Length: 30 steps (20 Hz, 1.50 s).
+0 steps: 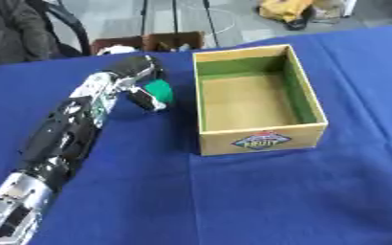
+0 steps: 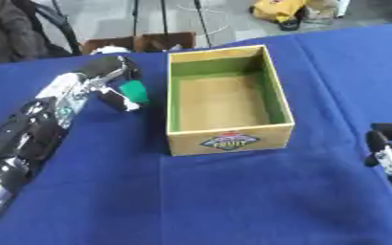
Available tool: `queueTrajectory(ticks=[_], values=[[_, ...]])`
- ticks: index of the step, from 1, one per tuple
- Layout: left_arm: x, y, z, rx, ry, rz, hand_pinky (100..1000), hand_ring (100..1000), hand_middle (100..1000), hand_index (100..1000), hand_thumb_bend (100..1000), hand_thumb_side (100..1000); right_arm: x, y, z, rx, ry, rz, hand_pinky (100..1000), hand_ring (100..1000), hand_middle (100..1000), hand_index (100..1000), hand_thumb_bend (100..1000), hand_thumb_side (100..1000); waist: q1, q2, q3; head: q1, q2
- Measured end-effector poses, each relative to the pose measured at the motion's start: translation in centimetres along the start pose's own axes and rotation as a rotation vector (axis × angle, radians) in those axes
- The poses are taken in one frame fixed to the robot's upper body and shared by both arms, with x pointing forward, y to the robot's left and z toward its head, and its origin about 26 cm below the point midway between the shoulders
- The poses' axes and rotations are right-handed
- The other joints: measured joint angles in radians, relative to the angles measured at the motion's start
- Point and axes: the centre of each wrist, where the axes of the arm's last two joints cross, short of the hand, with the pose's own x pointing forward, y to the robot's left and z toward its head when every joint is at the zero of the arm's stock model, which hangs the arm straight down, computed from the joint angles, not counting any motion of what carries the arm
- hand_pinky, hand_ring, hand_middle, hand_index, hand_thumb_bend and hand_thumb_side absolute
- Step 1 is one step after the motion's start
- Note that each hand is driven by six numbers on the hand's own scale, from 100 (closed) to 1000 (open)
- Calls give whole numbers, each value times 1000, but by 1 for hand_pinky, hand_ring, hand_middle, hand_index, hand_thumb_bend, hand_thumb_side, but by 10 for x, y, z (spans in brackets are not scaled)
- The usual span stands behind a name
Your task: Pick up objects on the table and place them in the box.
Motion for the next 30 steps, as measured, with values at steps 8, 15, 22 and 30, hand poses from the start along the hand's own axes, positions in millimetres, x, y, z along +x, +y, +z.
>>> queueTrajectory(ticks=[8,15,22,30], values=[[-1,-3,1,28,21,12,341,265,216,370,488,267,0,0,0,0,0,0,479,436,566,755,390,600,-1,0,1,-2,0],[3,9,1,114,-4,70,341,263,202,360,459,271,0,0,0,-2,0,0,479,436,566,755,389,600,-7,-2,9,-9,0],[35,65,-3,263,-166,121,356,276,213,367,454,246,-1,0,2,-3,5,0,479,436,566,755,388,601,-7,-19,14,-13,2],[89,65,-23,214,-331,126,377,290,226,380,461,290,-2,0,2,4,6,-2,478,436,565,755,389,600,-6,-22,-16,-3,2]])
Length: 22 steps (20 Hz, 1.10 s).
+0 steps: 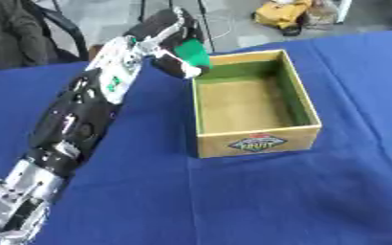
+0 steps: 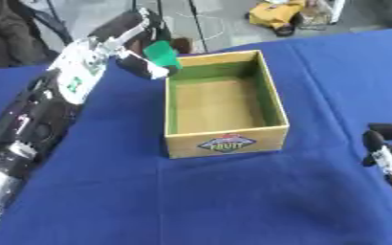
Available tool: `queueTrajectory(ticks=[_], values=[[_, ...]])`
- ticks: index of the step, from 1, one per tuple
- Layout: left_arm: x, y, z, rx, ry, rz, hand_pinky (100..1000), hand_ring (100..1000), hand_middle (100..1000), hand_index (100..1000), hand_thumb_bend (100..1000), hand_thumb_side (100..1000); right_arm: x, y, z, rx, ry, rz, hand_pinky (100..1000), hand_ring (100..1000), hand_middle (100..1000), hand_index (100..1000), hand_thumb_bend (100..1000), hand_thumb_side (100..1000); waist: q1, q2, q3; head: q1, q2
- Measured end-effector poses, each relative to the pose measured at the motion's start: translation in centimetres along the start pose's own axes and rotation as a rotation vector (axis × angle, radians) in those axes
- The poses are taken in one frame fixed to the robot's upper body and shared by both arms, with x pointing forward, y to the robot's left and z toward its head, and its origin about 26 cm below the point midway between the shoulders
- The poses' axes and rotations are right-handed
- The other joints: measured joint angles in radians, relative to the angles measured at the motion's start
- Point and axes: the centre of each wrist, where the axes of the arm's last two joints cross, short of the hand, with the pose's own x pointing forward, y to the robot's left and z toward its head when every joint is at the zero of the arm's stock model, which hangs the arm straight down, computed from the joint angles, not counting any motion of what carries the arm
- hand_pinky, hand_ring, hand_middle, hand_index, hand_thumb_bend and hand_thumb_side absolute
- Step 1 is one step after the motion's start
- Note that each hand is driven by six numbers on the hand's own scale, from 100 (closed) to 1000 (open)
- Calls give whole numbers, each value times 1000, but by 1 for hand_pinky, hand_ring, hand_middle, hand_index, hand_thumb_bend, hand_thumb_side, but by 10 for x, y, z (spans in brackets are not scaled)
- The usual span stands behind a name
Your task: Pick up objects on the table and place them in the box.
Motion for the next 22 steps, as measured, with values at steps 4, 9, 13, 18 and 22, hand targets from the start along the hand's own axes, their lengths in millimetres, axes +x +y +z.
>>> queueTrajectory(ticks=[4,9,13,18,22], values=[[14,-23,-12,-77,-41,-35,394,302,239,391,427,319,1,1,-2,7,-5,-1,478,435,565,755,390,600,0,5,-15,10,-1],[21,-42,-18,-145,-78,-102,495,426,350,495,561,463,1,2,-2,14,-6,-2,478,435,565,755,390,599,5,9,-22,14,-2],[20,-55,-17,-195,-103,-106,568,505,475,610,672,588,1,2,-2,16,-5,-2,478,435,565,755,390,599,6,9,-20,14,-2],[18,-59,-15,-219,-115,-100,707,702,680,782,924,825,1,2,-2,17,-5,-3,478,435,565,755,390,600,6,9,-19,13,-2],[16,-61,-10,-178,-119,-49,693,658,630,767,796,834,1,2,-1,15,-4,-3,477,435,564,755,390,600,1,9,0,10,-4]])
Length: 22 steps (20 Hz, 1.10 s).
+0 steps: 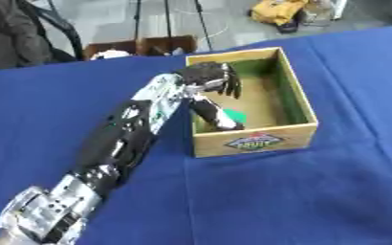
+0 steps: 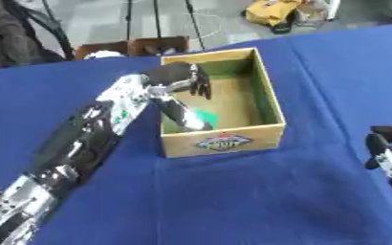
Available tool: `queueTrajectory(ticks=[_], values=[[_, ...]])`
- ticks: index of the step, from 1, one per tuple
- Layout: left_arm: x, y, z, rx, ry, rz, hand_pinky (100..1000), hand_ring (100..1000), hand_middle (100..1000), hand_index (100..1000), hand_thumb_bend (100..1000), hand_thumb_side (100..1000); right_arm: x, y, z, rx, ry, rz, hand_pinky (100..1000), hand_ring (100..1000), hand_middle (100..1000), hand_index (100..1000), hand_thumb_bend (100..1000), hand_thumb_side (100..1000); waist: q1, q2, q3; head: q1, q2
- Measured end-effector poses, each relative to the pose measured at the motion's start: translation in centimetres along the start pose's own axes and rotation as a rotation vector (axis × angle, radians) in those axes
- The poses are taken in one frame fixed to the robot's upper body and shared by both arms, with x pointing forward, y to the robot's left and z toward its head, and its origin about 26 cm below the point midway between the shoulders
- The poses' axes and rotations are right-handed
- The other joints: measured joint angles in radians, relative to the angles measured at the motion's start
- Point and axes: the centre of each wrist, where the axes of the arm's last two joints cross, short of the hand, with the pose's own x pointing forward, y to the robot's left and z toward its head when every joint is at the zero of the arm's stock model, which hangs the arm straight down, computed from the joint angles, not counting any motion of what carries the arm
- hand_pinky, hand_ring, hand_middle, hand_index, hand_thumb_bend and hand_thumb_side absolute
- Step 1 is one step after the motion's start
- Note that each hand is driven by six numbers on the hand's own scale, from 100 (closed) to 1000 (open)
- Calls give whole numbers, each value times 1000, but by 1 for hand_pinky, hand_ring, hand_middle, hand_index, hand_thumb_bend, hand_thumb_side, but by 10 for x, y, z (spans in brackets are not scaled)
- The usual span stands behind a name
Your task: Pick up objects on the table and place them in the box.
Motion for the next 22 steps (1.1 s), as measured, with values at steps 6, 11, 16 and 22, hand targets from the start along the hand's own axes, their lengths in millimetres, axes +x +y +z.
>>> queueTrajectory(ticks=[6,11,16,22], values=[[-4,18,21,273,8,103,675,626,596,736,632,807,-3,-1,3,-21,11,-6,478,435,564,755,389,601,-17,-10,55,-28,0],[-17,9,63,495,105,218,675,627,595,730,635,811,-3,-5,4,-55,13,-4,478,436,564,755,388,603,-20,-11,110,-62,0],[-18,-9,101,641,222,305,675,629,597,731,623,837,-3,-9,4,-84,11,-1,478,436,565,755,388,603,-21,2,153,-86,-1],[-12,-46,138,736,386,432,674,636,609,758,603,878,-3,-10,4,-95,13,-1,478,437,566,755,388,603,-24,4,168,-93,-1]])
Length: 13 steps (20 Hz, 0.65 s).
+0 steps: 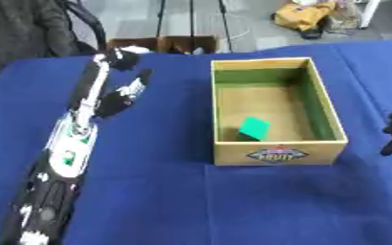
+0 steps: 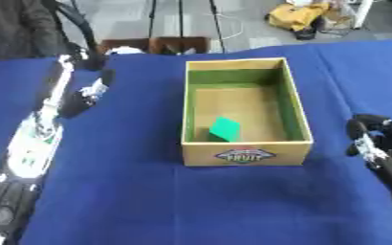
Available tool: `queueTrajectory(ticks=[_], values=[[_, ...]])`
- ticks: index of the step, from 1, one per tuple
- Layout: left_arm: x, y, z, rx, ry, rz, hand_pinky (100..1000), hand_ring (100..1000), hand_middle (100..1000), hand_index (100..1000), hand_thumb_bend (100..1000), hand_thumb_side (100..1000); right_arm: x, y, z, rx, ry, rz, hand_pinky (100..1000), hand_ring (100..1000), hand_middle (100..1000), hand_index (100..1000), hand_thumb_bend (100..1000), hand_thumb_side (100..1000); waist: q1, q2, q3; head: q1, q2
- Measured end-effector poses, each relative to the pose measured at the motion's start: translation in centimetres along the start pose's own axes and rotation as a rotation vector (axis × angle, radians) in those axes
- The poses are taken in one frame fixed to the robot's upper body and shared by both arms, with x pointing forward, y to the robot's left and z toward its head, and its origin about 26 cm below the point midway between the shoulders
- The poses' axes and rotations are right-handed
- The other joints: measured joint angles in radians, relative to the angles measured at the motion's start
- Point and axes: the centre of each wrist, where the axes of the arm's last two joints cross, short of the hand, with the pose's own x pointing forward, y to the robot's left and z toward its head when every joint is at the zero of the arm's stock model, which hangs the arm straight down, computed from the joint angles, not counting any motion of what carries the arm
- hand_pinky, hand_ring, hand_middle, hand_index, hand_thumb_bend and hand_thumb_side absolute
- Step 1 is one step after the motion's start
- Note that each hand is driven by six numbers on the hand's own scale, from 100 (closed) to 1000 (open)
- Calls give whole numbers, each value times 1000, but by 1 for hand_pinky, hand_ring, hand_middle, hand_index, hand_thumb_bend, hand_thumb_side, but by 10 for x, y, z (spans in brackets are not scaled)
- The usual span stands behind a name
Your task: Pick up objects on the table and place them in the box.
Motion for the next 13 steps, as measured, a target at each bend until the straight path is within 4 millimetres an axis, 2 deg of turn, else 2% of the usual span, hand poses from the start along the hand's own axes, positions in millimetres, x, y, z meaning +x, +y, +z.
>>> queueTrajectory(ticks=[3,9,13], values=[[-2,-6,23,28,70,39,675,634,609,759,603,890,0,0,0,0,0,0,479,437,566,755,381,604,-1,0,3,1,1],[8,-19,66,39,145,149,674,626,602,760,606,911,0,0,0,1,1,0,479,437,567,755,370,606,-4,-4,-7,9,6],[16,-19,74,38,162,225,673,621,597,760,607,916,0,0,0,1,2,0,479,437,568,755,369,606,-5,-4,-7,10,9]])
